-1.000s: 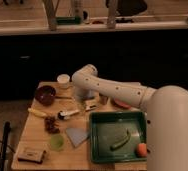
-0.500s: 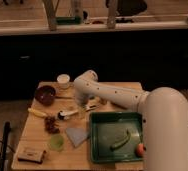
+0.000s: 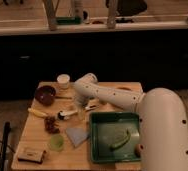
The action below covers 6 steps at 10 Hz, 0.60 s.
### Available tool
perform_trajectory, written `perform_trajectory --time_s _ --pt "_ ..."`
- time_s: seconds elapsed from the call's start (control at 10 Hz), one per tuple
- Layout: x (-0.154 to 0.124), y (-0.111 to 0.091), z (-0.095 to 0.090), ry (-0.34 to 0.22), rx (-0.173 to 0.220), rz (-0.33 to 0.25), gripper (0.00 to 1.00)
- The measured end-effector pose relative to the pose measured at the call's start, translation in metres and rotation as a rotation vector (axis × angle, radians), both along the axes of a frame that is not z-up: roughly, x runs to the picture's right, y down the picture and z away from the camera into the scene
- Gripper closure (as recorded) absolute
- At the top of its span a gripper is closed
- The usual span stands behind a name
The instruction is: Place brush in plastic cup
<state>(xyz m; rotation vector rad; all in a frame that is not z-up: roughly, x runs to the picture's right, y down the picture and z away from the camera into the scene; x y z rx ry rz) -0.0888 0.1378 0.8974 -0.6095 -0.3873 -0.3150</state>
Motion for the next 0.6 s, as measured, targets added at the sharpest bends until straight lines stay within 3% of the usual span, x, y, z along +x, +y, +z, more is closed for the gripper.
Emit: perform_trajectory --time_s 0.6 --pt "0.004 0.005 0.014 -0.021 -0.023 0.016 0.91"
